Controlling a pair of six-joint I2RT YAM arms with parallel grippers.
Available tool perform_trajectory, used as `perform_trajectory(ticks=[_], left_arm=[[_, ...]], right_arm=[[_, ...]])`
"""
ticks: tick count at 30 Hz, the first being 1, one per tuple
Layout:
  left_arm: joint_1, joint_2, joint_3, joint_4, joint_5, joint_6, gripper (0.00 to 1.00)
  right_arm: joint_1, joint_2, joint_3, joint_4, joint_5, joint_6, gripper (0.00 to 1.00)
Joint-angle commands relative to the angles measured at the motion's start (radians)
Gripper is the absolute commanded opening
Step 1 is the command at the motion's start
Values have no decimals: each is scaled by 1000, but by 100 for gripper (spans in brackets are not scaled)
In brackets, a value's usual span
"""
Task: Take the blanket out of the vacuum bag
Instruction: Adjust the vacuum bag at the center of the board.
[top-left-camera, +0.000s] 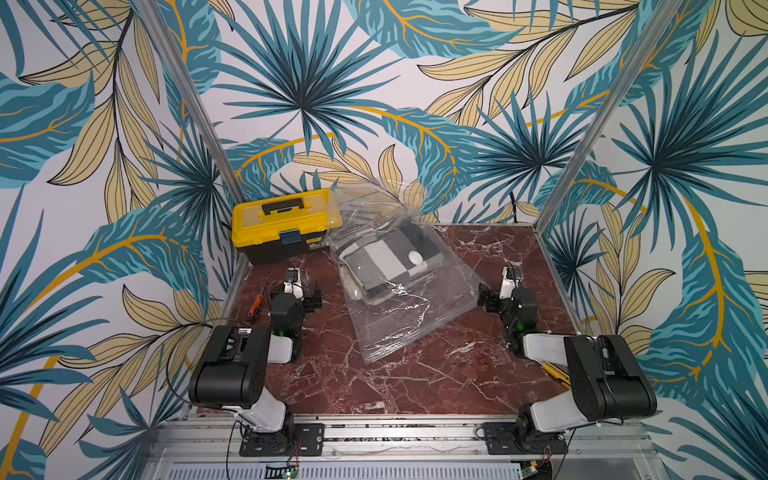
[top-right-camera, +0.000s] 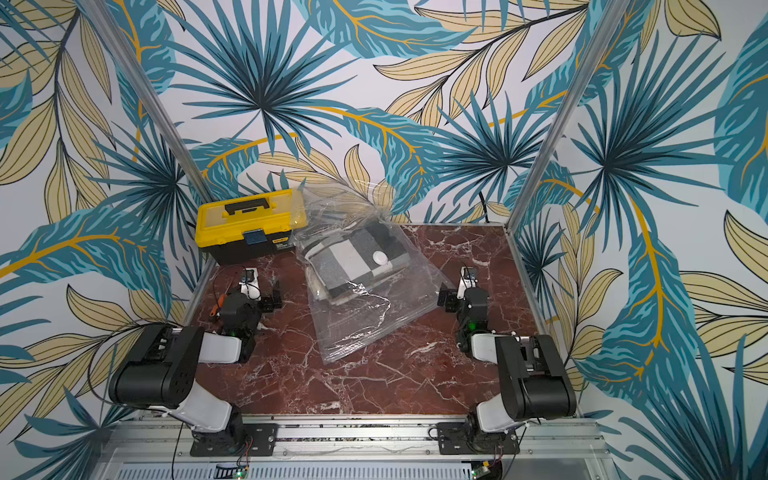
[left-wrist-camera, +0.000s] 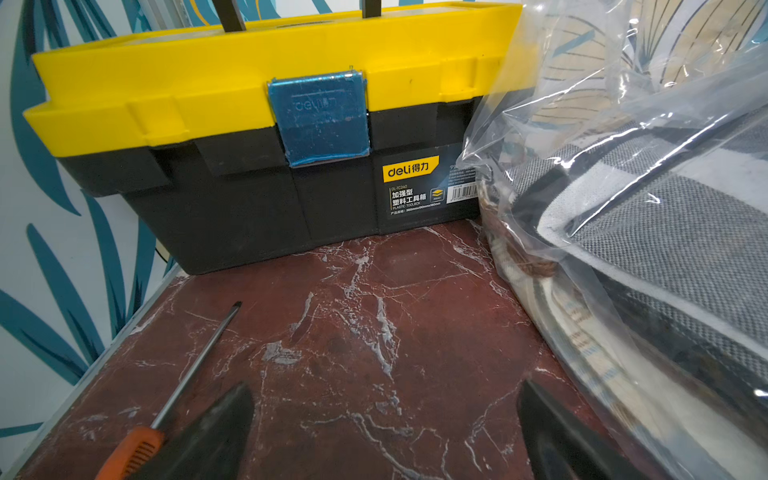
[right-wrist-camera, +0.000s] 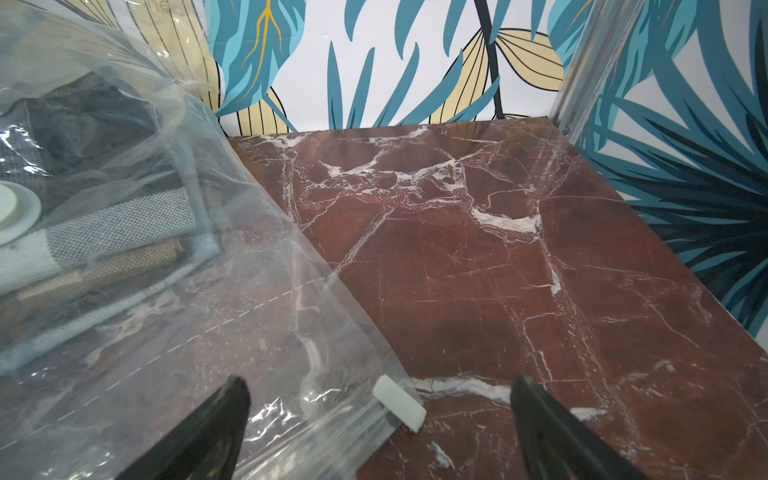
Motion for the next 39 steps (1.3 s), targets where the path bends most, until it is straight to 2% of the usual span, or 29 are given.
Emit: perform_trajectory(ticks=[1,12,15,17,19,22,24,25,27,29,31,35,39], left_arm=[[9,-16,5,-11,19,-10,100],[17,-16,9,-19,22,-20,100],[19,-77,37,-117,-44,-47,100],[12,-179,97,-290,-83,-47,100],[-26,-274,213,-575,-157,-125,100],[-93,-331,393,-900,-23,-247,100],[-193,-311,474,-972,23,-258,100],[-256,-286,520,-1010,69,-258,100],[-374,-221,603,-1072,91,-257,100],[-470,-134,691,-1145,85,-246,100],[-540,-35,774,-1218,-6,-231,100],[-563,109,901,-1306,-102,-223,100],[-562,190,992,-1224,-180,-118,100]], right_arm=[[4,-6,-1,5,13,-11,99],[4,-7,-2,8,13,-8,99],[4,-28,1,8,8,-27,100],[5,-132,63,-200,41,-9,99],[9,-222,151,-423,115,29,99],[9,-311,285,-722,160,116,99],[10,-330,350,-867,143,196,99],[12,-331,380,-939,102,243,100],[22,-328,399,-1016,9,331,99],[49,-336,368,-1019,-56,421,100],[97,-358,293,-971,-86,518,100],[182,-356,128,-765,-137,658,99],[227,-305,61,-588,-188,703,100]])
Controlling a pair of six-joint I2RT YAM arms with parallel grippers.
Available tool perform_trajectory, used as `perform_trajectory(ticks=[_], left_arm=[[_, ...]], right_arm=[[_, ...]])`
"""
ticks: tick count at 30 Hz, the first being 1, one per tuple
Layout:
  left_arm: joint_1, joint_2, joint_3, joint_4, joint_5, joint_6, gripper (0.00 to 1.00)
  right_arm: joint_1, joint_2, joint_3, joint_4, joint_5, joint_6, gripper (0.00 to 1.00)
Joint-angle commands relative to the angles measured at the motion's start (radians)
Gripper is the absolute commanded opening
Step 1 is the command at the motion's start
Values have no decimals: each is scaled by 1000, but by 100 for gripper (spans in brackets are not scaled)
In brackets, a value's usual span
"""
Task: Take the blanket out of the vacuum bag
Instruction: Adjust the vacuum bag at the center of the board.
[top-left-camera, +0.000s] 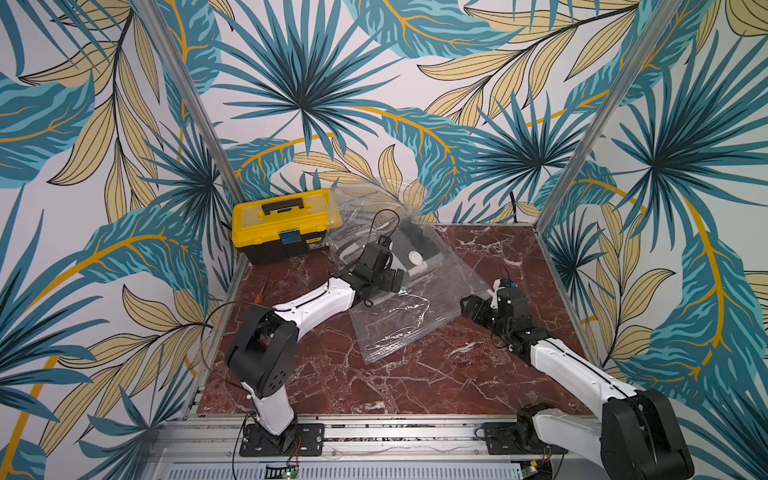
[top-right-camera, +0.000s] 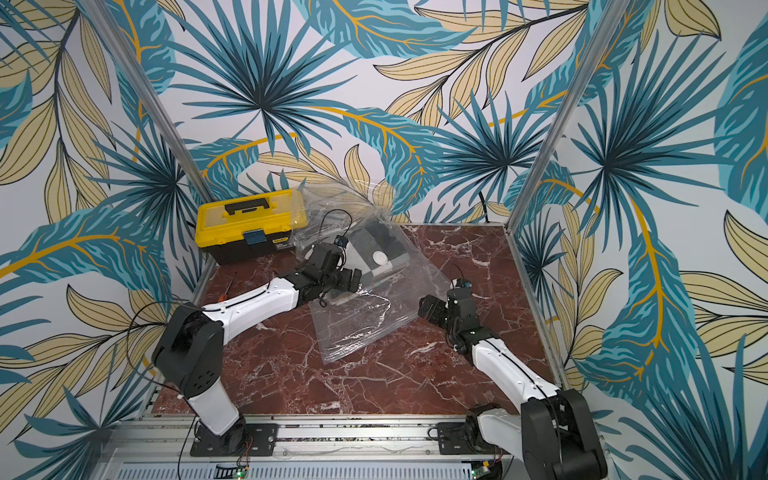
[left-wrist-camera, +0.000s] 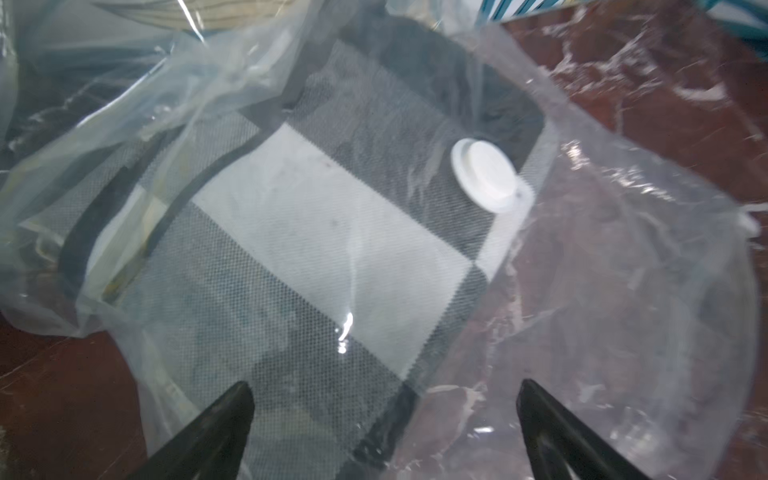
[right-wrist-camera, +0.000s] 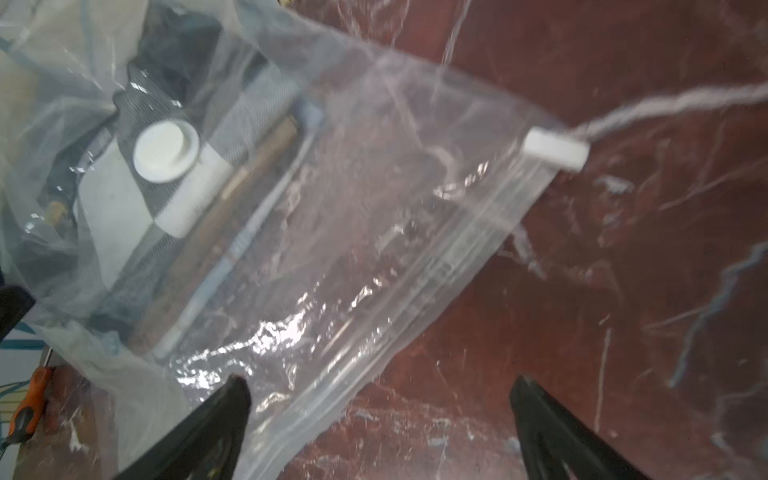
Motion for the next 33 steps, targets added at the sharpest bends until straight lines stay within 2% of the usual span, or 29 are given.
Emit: perform_trajectory(ticks=[1,4,9,13,14,16,19,22,24,29,33], left_arm=[[12,22,105,12,-104,95,100],[40,97,221,8,-122,125,100],[105,216,402,7,-86,139,100],[171,364,583,-6,-48,91,100],[193,418,657,-31,-17,67,100],[234,518,778,-78,132,21,100],[286,645,858,9,357,-92,100],[306,756,963,-25,390,-192,100],[311,792,972,-32,432,-237,100],[303,769,853,-56,545,-329,100],[256,627,626,-120,458,-278,100]], right_arm=[[25,38,-21,187,-63,99,99],[28,96,-38,288,-91,101,100],[28,245,-50,509,-138,104,99],[28,380,-3,583,-180,134,99],[28,411,4,611,-194,149,100],[28,465,4,685,-218,177,100],[29,522,2,777,-253,210,99],[29,535,-3,819,-274,212,99],[29,518,1,808,-286,199,100],[29,451,38,703,-304,148,100],[30,417,53,648,-309,120,99]])
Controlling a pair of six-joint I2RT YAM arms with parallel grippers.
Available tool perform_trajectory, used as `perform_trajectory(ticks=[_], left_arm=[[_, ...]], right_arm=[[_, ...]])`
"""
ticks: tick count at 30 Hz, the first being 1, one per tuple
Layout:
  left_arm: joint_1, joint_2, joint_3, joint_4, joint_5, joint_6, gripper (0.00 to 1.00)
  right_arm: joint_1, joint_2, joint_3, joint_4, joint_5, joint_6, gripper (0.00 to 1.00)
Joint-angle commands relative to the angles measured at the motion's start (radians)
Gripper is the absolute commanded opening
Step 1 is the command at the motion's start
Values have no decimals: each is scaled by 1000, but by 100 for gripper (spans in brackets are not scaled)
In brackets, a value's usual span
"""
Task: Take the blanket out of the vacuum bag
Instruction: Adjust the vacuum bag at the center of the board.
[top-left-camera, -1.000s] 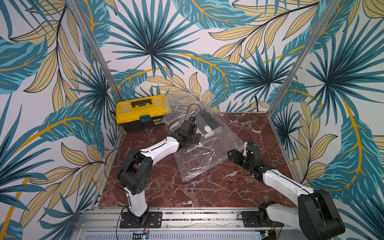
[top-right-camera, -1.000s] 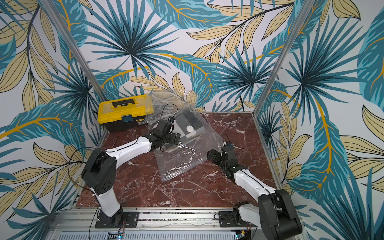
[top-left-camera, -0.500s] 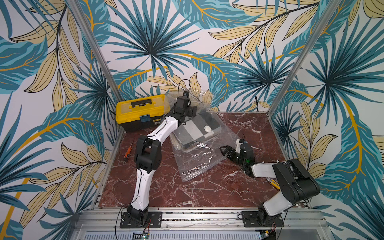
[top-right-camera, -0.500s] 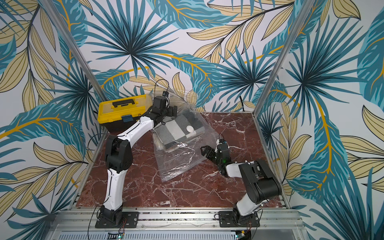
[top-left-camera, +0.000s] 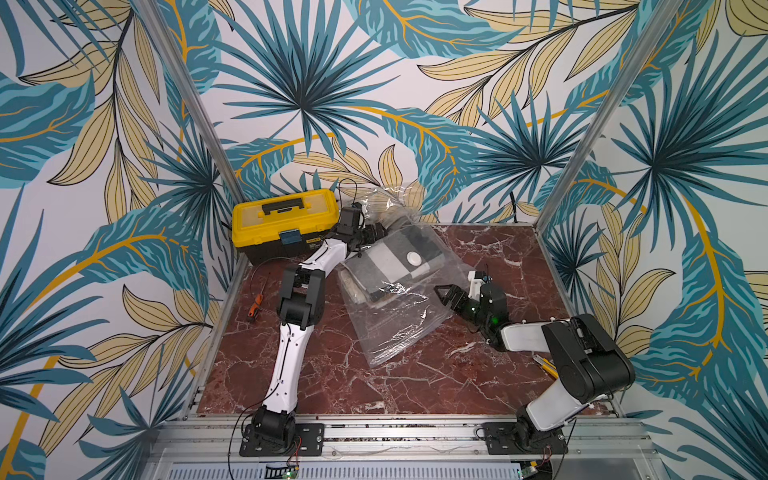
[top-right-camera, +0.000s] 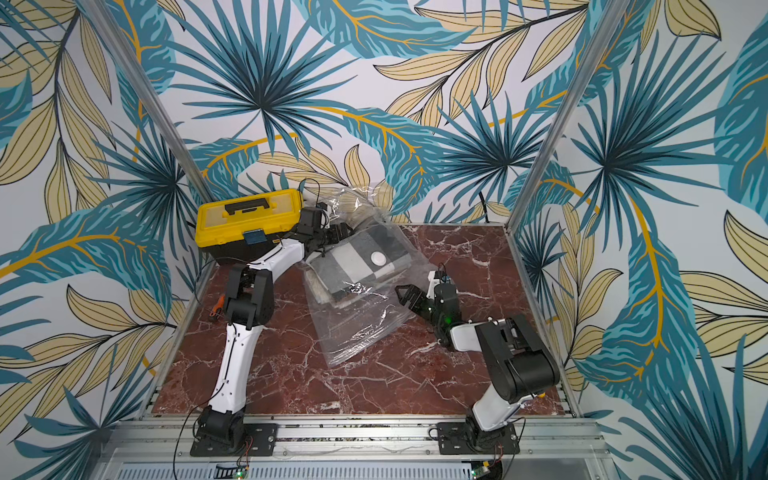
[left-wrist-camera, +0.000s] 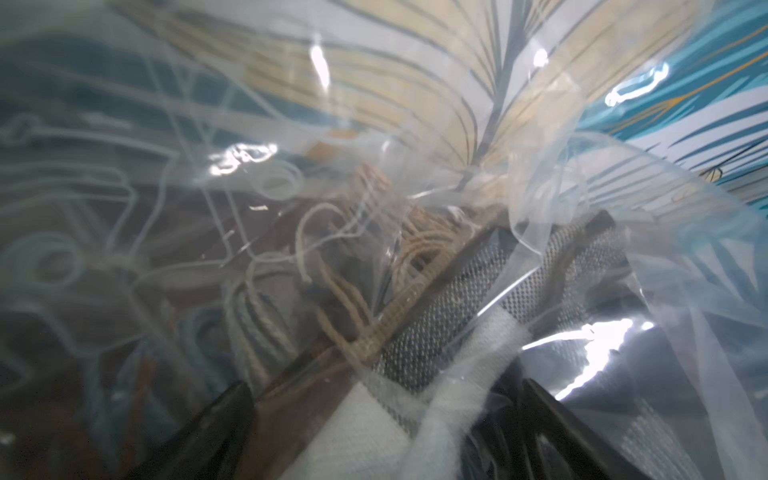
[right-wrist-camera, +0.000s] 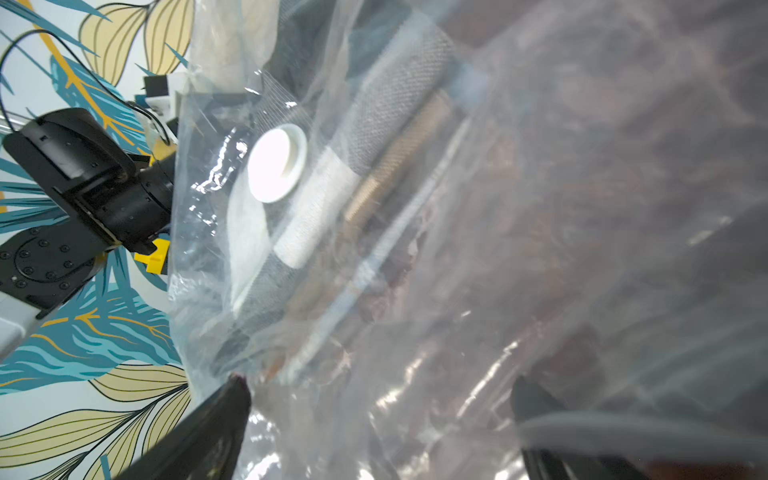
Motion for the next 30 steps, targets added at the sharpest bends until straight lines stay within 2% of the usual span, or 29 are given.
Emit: perform_trajectory(ticks=[1,4,6,10,14,19,22,27,30], left_arm=[[-74,-133,-193,-174,-9,-8,100],[-117,-241,-324,-281,-91,17,100],[-137,-293,-402,-343,-107,5,100],[-176,-426,-620,-323,-154,-43,100],[-178,-538,-764,-299,-290,-78,100],[-146,-610,-814,-336,-439,-124,100],[-116,-647,-824,-335,-489,-134,100],[-64,-690,-786,-336,-574,-96,100],[-47,-707,-733,-349,-606,-34,100]], right_arm=[[6,-34,23,-54,-26,-49,99],[6,-21,29,-58,-35,-64,100],[6,0,42,-49,-50,-66,99],[6,83,69,13,-87,-45,99],[18,205,124,136,-158,11,99],[84,340,218,245,-192,90,98],[145,386,288,254,-189,110,98],[243,410,378,202,-167,101,97],[263,384,384,165,-147,77,98]])
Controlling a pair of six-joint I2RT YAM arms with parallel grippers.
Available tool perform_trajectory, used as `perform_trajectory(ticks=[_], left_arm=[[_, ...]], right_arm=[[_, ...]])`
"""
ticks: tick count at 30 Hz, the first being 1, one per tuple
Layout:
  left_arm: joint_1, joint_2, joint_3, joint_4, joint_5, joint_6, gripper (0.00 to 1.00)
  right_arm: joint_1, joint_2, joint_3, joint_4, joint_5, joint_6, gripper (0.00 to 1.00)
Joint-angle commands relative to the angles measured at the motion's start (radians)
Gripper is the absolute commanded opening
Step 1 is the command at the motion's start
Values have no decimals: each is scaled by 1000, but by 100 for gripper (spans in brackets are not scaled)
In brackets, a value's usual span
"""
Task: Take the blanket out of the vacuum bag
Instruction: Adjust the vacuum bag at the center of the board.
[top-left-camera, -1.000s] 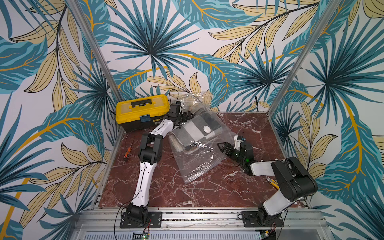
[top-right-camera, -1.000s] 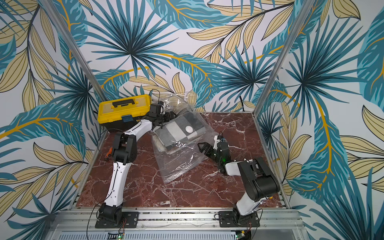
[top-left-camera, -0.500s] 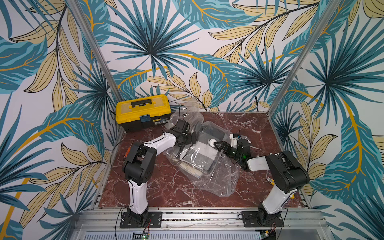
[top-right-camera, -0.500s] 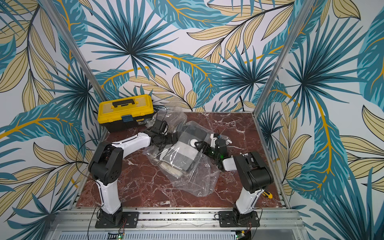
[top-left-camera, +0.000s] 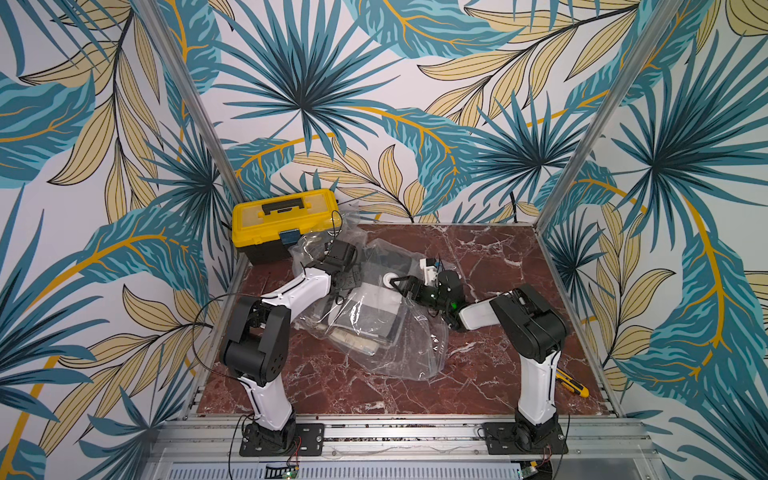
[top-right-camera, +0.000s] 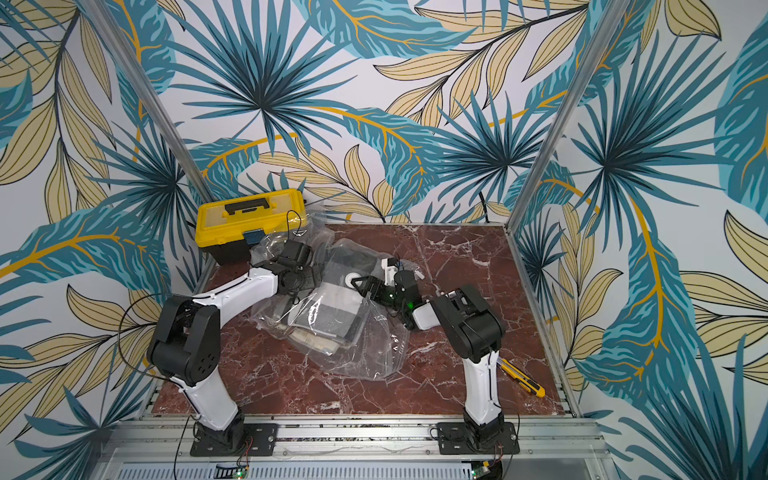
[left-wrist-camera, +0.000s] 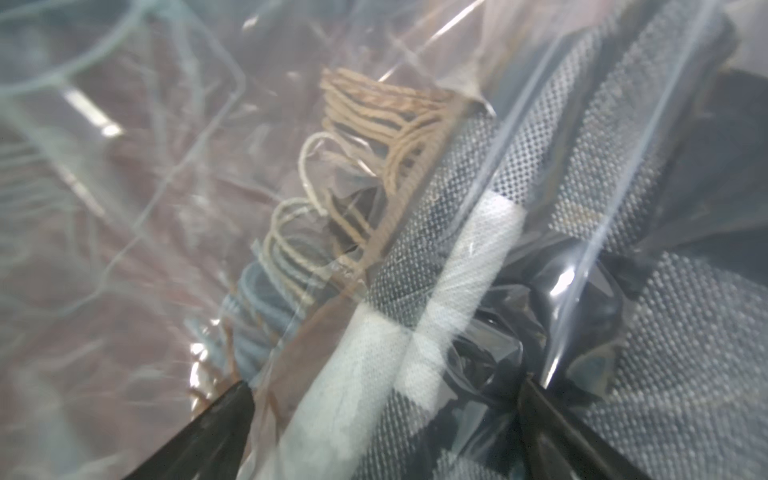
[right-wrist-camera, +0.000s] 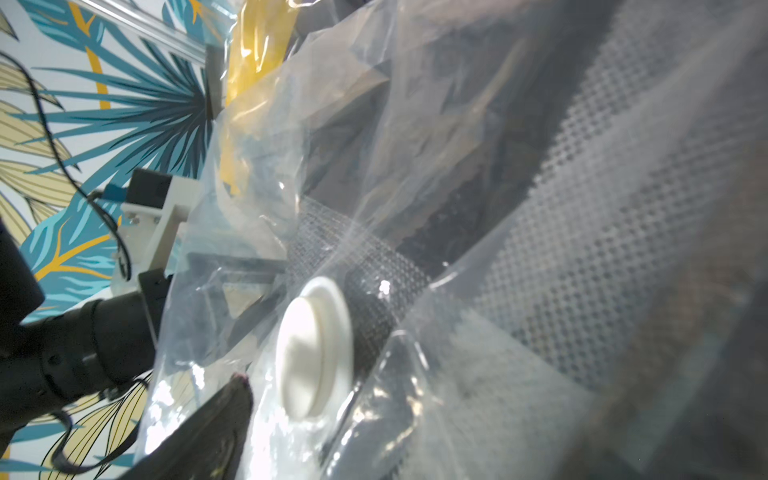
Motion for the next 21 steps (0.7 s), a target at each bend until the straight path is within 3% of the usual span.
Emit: perform_trajectory(ticks=[1,7,11,16,21], left_arm=[[12,-45,62,-38,-85,82,100],[0,-191,136,-76,-158,170,100],[-26,-303,120,-67,-171,225,100],[-80,-441,26,36,26,306,100],[-148,-472,-1,19,94,337,100]], right_arm=[[24,-47,-3,-23,5,-25,98],[20,-302,2,-371,46,-202,99],[19,-478,68,-718,158,-343,100],[17,-546,223,-1225,381,-509,100],[-13,-586,178,-1358,439,-508,99]])
